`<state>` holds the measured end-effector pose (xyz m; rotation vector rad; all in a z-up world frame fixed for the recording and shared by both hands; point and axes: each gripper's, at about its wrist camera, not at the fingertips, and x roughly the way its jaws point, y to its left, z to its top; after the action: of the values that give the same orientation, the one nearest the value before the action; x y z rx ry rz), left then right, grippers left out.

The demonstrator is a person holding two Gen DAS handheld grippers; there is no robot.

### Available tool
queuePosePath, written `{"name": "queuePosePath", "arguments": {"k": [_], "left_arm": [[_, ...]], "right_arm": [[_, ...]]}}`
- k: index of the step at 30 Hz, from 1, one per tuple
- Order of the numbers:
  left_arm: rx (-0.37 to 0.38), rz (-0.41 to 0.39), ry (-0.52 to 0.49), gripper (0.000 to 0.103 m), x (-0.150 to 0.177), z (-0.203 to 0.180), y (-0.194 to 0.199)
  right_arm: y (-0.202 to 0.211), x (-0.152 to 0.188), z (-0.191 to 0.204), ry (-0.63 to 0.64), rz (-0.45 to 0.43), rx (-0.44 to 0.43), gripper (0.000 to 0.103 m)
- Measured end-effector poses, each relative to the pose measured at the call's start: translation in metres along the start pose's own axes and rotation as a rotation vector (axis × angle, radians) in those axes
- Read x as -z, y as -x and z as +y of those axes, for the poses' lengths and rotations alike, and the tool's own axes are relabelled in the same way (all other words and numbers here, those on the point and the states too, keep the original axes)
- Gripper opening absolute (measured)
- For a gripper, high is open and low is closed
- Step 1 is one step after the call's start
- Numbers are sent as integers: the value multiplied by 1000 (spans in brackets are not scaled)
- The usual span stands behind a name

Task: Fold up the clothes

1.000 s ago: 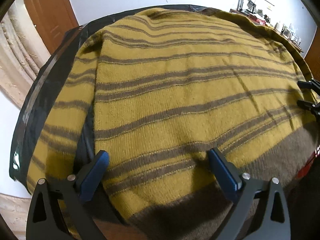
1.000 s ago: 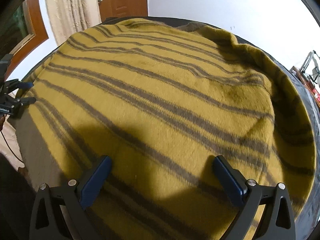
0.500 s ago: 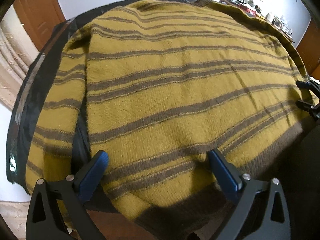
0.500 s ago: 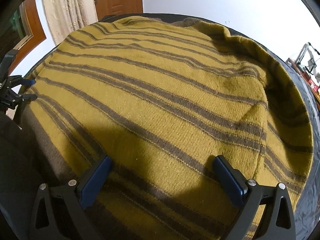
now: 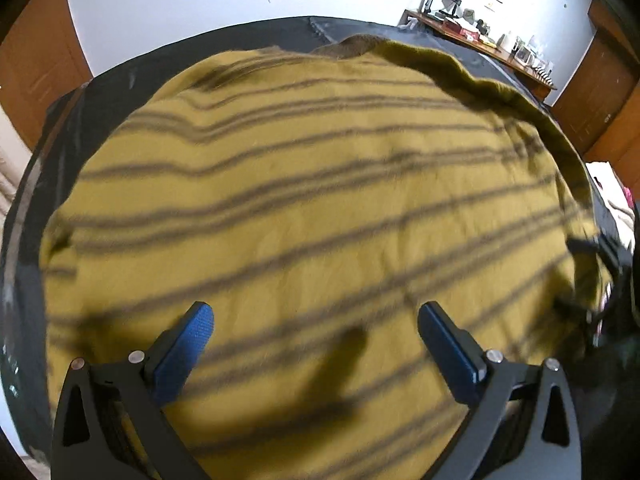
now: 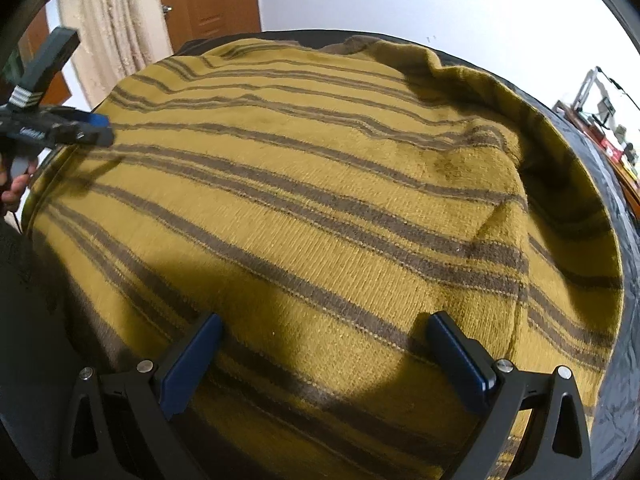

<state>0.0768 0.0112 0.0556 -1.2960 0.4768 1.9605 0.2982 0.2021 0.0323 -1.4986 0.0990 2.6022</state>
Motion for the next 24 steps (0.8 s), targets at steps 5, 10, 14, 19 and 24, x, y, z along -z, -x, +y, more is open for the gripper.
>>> {"name": "queuePosePath", "arguments": {"k": [5, 10, 14, 19, 24], "left_arm": [[-30, 30, -23, 102, 8, -17, -19], [-60, 63, -40, 102, 13, -24, -35], [-69, 54, -24, 103, 14, -27, -35], [-74, 45, 6, 102, 14, -30, -35], [-24, 24, 17, 103, 12, -43, -31]], "right_arm": [[7, -2, 3, -66, 48, 50, 103], [45, 16, -13, -162, -9, 146, 103], [82, 46, -47, -292, -29, 218, 103], [115, 81, -98, -445, -16, 272, 101], [110, 101, -130, -562, 13, 182, 64]]}}
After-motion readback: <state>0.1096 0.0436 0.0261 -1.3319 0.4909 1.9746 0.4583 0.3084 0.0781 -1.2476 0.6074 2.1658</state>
